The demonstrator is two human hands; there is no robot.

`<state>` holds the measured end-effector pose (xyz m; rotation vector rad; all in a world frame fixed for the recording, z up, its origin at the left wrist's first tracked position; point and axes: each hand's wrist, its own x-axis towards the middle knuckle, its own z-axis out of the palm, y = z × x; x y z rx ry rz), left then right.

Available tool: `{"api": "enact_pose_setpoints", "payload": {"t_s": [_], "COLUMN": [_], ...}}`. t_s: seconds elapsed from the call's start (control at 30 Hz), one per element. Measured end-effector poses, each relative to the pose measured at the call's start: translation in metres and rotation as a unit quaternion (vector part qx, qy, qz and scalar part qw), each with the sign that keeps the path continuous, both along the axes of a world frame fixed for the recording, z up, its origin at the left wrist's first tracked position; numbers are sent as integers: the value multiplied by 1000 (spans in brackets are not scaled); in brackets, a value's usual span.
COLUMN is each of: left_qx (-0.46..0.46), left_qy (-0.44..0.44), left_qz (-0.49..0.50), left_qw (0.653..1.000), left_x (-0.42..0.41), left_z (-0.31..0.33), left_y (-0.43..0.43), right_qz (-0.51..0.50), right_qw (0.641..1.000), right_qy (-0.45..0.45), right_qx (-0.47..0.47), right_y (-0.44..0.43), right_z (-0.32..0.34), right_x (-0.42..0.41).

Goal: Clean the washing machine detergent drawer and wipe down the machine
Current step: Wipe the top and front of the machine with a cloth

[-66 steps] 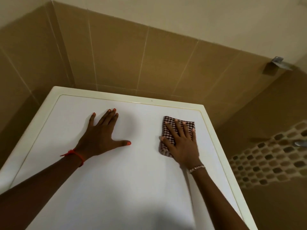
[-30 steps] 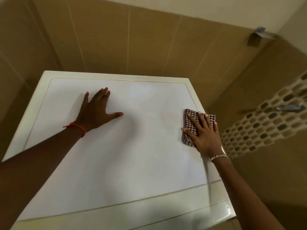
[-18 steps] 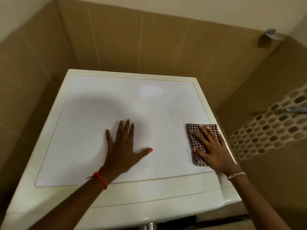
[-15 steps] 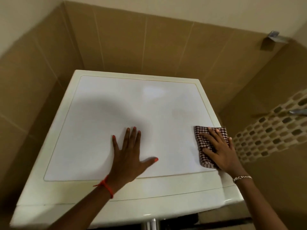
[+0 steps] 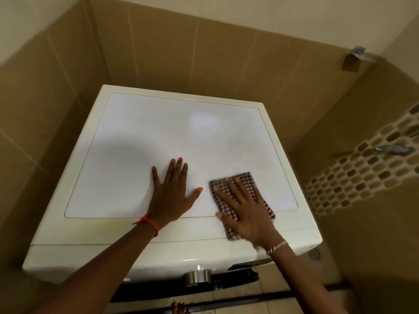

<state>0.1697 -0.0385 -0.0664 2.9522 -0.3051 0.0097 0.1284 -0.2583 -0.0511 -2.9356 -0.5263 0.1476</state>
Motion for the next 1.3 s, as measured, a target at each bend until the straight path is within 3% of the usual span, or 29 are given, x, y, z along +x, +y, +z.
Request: {"api": "enact_pose_setpoints", "payload": {"t_s": [0.1, 0.3, 0.57, 0.67, 0.77, 0.87, 0.97, 1.07, 1.3], "left_qx": [-4, -9, -58, -57, -62, -56, -47, -48, -41], "left_qy": [-22, -25, -27, -31, -29, -32, -25, -24, -23], "left_qz": [-6, 6, 16, 16, 6, 1, -1, -2, -11], "left_qw": [1000, 1000, 998, 998, 998, 998, 999, 999, 999], "left_x": [-1, -2, 0, 1, 0, 0, 0, 1, 1], "left_z": [0, 1, 1, 0, 0, -2, -3, -5, -5], "left_y": [1, -2, -2, -1, 1, 1, -1, 0, 1], "right_qz": [16, -185, -46, -70, -157, -261, -278, -331, -238], "right_qw": [1000, 982, 997, 995, 986, 965, 959, 944, 971], "right_qy": [-15, -29, -22, -52, -32, -19, -4, 9, -17], "right_qx": [-5, 13, 55, 44, 52, 27, -59, -5, -10], "right_y": [-18, -13, 53, 23, -26, -83, -116, -105, -54], "right_z": [-6, 3, -3, -9, -5, -6, -8, 1, 5], "right_x": [-47, -35, -77, -102, -110, -93, -52, -7, 16]}}
